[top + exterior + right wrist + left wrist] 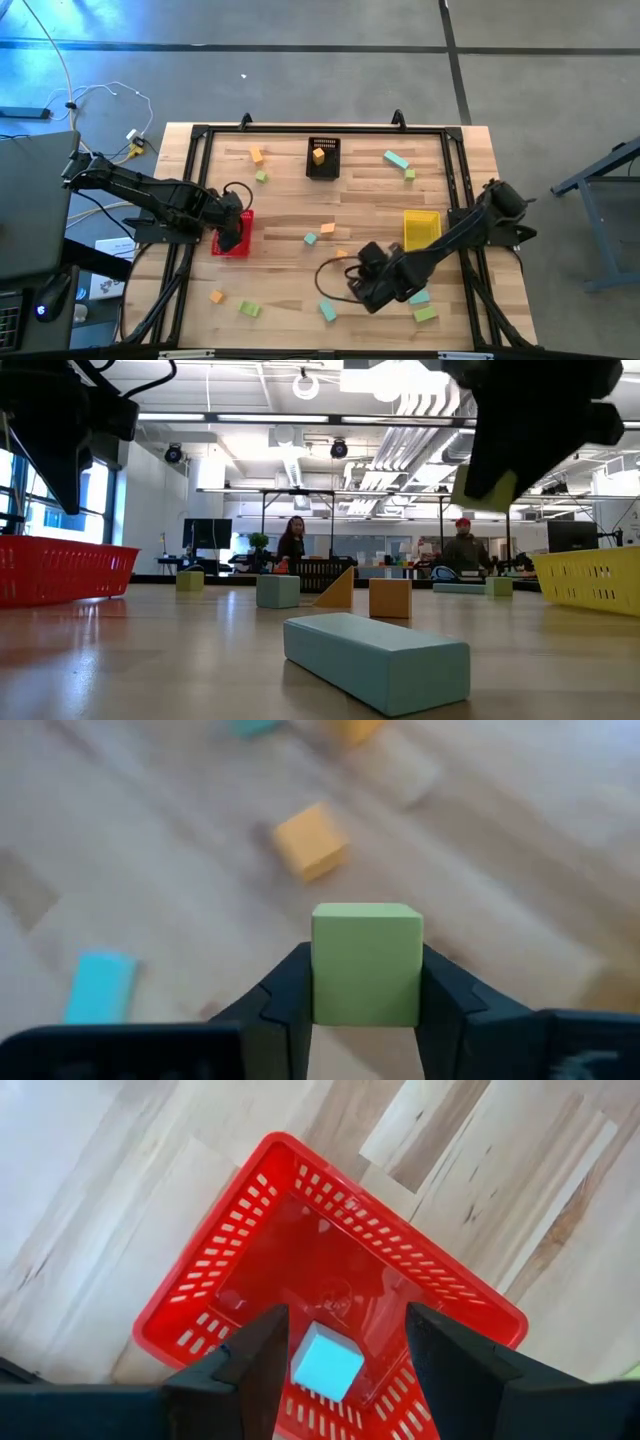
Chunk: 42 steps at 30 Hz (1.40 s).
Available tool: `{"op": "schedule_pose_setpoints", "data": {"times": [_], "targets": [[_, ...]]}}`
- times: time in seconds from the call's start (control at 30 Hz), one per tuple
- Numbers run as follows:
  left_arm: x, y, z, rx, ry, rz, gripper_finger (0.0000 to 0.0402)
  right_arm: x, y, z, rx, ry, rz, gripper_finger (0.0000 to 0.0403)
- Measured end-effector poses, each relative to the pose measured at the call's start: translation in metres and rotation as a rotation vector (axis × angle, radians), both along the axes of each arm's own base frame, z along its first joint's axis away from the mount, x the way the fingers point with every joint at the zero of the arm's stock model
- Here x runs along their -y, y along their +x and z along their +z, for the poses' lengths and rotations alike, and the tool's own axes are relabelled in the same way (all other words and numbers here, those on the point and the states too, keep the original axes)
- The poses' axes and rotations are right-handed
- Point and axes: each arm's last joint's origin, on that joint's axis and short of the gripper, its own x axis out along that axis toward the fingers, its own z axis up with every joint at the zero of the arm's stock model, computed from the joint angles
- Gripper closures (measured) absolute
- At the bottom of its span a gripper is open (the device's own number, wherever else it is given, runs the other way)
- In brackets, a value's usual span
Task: Sort & place blocks by color
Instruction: Put the green block into the yellow bin
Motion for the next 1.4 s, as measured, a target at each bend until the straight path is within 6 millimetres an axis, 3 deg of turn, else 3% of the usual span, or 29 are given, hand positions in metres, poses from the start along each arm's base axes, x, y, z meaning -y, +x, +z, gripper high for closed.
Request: {"op": "schedule_pose_setpoints", "data": {"times": [0.23,0.63,1.07,1.4], "targets": [[0.0,0.003,0.001,0.025,0.01,-0.032,0.0213,0.02,-0.025,0.022,-0.04,-0.108,-0.143,0.0299],[0.002,0.016,0.006,0.164,0.024,-0.117,0.0213,0.038,-0.059,0.029,-0.321,-0.179,-0.411,0.0298],[0.005,0.041,0.022,0.447,0.12,-0.327,0.0213,0.056,-0.067,-0.003,-0.548,-0.07,-0.525,0.0298],[0.006,0.05,0.031,0.563,0.231,-0.433,0.0213,0.067,-0.068,-0.021,-0.63,0.011,-0.547,0.0297]]}}
